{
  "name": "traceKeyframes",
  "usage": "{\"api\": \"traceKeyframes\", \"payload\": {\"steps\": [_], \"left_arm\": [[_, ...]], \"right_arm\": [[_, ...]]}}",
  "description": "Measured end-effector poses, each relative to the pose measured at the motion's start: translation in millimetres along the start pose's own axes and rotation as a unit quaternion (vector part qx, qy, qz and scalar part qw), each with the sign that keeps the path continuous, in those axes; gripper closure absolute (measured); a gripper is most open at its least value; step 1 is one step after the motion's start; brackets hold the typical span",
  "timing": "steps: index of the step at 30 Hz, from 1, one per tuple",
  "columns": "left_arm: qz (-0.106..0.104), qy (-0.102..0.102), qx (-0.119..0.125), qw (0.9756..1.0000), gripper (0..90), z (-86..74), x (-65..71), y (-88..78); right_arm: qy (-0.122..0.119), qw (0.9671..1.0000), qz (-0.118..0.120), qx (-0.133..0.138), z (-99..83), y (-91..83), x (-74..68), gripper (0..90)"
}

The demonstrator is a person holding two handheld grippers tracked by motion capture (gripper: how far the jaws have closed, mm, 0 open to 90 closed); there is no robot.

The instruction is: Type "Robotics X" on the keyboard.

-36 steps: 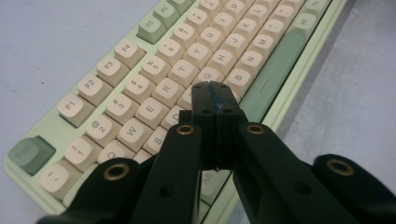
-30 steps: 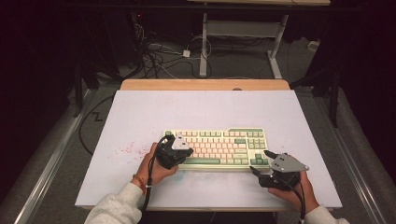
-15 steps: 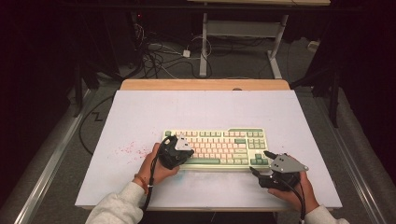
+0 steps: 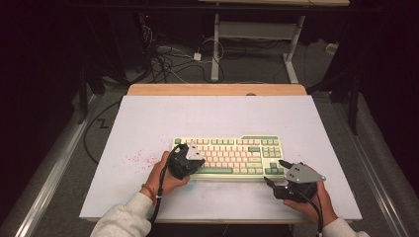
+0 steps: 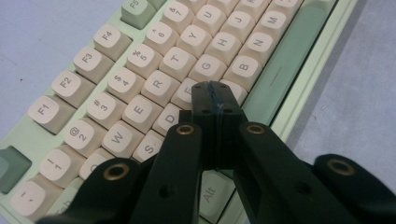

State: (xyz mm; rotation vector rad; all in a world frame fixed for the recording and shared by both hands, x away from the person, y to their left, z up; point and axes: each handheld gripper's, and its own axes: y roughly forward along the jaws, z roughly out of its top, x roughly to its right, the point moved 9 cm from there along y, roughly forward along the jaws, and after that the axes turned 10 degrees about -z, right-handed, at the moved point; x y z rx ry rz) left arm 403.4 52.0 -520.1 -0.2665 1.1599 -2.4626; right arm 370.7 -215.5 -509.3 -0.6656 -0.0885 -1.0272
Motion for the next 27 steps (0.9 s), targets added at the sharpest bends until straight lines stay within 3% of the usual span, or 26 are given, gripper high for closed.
{"api": "traceKeyframes", "payload": {"steps": [17, 27], "left_arm": [[0.020, -0.005, 0.033, 0.9993, 86.8, -1.8, -4.5, -18.5], [0.042, 0.003, 0.035, 0.9985, 86.0, -21.0, -8.4, -35.9]], "right_arm": [[0.000, 1.0000, -0.001, 0.004, 1.5, -1.3, 0.8, 26.2], [-0.001, 1.0000, 0.000, 0.008, 3.0, -2.5, 0.9, 26.2]]}}
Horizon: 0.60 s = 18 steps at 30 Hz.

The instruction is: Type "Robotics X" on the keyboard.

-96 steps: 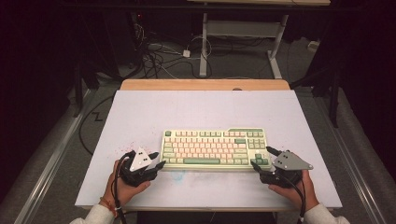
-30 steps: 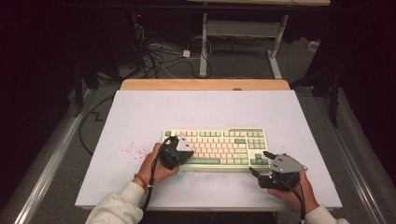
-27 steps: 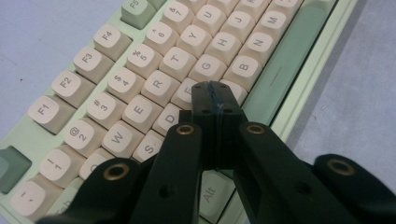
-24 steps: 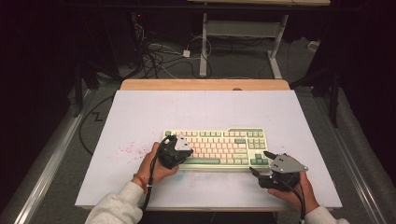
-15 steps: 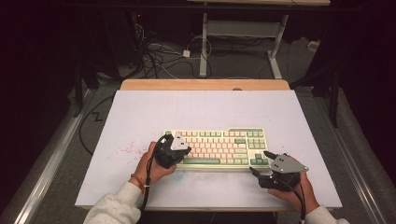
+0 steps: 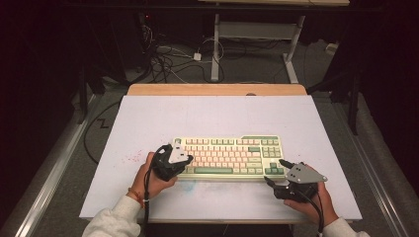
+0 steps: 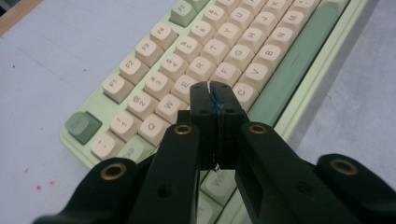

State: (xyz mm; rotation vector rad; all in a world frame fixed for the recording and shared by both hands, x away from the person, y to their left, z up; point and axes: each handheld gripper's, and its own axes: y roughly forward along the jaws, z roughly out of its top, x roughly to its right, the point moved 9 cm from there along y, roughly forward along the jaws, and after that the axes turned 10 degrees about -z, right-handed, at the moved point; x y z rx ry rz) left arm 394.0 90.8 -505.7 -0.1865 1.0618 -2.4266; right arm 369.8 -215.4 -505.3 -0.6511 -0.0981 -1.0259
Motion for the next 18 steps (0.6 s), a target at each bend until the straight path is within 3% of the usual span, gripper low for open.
{"api": "traceKeyframes", "payload": {"steps": [18], "left_arm": [[0.022, -0.011, -0.002, 0.9997, 83.1, -37.4, -2.0, -15.4]], "right_arm": [[0.003, 1.0000, -0.001, 0.006, 3.6, -0.6, -0.1, 26.1]]}}
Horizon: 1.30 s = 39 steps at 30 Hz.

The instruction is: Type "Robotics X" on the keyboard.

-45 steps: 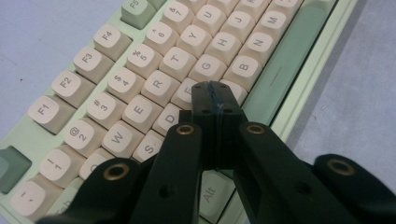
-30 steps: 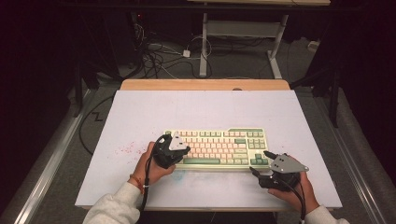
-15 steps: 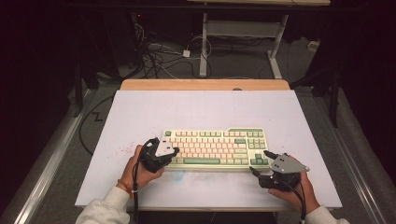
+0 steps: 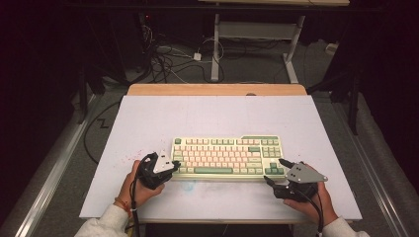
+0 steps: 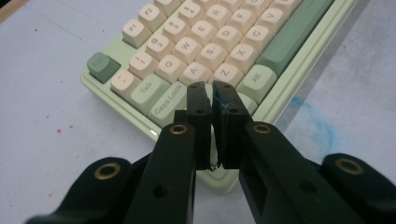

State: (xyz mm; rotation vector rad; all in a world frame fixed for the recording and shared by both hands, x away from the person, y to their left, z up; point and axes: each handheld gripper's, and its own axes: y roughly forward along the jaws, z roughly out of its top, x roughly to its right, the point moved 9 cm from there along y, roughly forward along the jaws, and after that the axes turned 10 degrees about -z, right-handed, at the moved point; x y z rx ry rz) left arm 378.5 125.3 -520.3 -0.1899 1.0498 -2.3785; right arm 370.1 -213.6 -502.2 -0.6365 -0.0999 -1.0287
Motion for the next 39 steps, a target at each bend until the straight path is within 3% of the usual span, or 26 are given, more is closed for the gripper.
{"api": "traceKeyframes", "payload": {"steps": [6, 9, 12, 15, 22, 31, 39], "left_arm": [[0.002, -0.010, 0.002, 0.9999, 77.1, -9.5, -0.1, -3.1], [0.004, -0.016, 0.010, 0.9998, 65.3, -13.2, -0.6, -5.7], [0.017, -0.023, 0.013, 0.9995, 47.9, -18.7, -2.1, -8.5], [0.025, -0.027, 0.017, 0.9992, 36.1, -23.9, -2.9, -10.6], [0.032, -0.031, 0.014, 0.9989, 20.1, -33.8, -1.7, -10.6], [0.036, -0.036, 0.012, 0.9986, 17.7, -38.7, 1.7, -13.9], [0.036, -0.041, 0.028, 0.9981, 20.6, -33.1, 1.8, -20.4]], "right_arm": [[0.001, 1.0000, 0.001, 0.000, 0.2, -0.1, -0.8, 26.1], [0.000, 1.0000, 0.001, 0.000, 0.3, 0.0, -1.1, 26.1], [0.000, 1.0000, 0.001, 0.000, 0.7, 0.1, -1.2, 25.9], [0.000, 1.0000, 0.002, 0.000, 1.2, 0.0, -1.9, 25.9], [0.005, 0.9999, 0.008, 0.005, 6.4, -0.2, -3.7, 24.3], [0.007, 0.9999, 0.009, 0.006, 7.9, 0.2, -6.1, 17.7], [0.005, 0.9999, 0.010, 0.003, 7.7, 1.6, -7.7, 17.2]]}}
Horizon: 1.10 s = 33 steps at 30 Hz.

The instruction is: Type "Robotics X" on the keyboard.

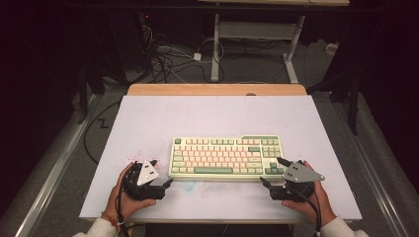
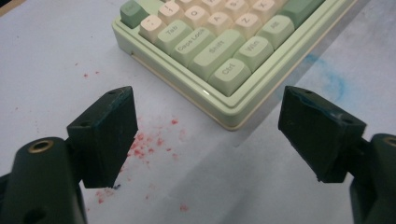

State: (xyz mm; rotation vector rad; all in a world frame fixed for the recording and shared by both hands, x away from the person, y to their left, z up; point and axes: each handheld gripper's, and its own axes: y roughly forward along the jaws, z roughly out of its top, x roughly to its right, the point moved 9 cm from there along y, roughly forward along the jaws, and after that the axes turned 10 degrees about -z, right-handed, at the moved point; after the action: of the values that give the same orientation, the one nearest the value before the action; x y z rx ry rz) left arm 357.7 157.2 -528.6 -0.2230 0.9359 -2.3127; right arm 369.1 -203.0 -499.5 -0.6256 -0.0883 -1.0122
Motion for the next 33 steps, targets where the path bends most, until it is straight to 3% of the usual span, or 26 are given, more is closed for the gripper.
{"api": "traceKeyframes", "payload": {"steps": [3, 4, 6, 7, 10, 15, 23, 33], "left_arm": [[-0.006, -0.005, 0.004, 1.0000, 29.5, 3.5, 0.1, -0.9], [-0.005, -0.008, 0.007, 0.9999, 36.5, 5.2, -0.2, -0.7], [-0.023, -0.008, 0.011, 0.9996, 42.8, 9.4, 1.6, 0.4], [-0.025, -0.007, 0.012, 0.9996, 52.6, 11.9, 1.7, 1.0], [-0.035, -0.010, 0.012, 0.9993, 69.9, 21.1, 1.3, 4.6], [-0.050, -0.004, 0.007, 0.9987, 87.1, 36.6, 0.6, 13.6], [-0.061, 0.008, -0.012, 0.9980, 87.6, 53.9, 3.0, 34.3], [-0.072, 0.010, -0.014, 0.9973, 87.5, 71.5, 2.9, 53.6]], "right_arm": [[-0.003, 1.0000, -0.001, -0.002, -0.7, 1.0, -0.6, 17.2], [-0.005, 1.0000, -0.002, -0.002, -0.7, 1.2, -0.6, 17.2], [-0.005, 1.0000, -0.004, -0.001, -0.8, 1.3, -0.5, 17.2], [-0.005, 1.0000, -0.005, -0.002, -0.8, 1.4, -0.3, 17.3], [-0.005, 1.0000, -0.005, -0.003, -1.3, 1.7, -0.4, 17.3], [-0.007, 0.9999, -0.006, -0.003, -1.8, 1.9, -0.3, 17.6], [-0.008, 0.9998, -0.013, -0.012, -4.0, 2.7, 0.4, 18.2], [-0.009, 0.9998, -0.014, -0.013, -4.9, 2.8, 0.3, 18.2]]}}
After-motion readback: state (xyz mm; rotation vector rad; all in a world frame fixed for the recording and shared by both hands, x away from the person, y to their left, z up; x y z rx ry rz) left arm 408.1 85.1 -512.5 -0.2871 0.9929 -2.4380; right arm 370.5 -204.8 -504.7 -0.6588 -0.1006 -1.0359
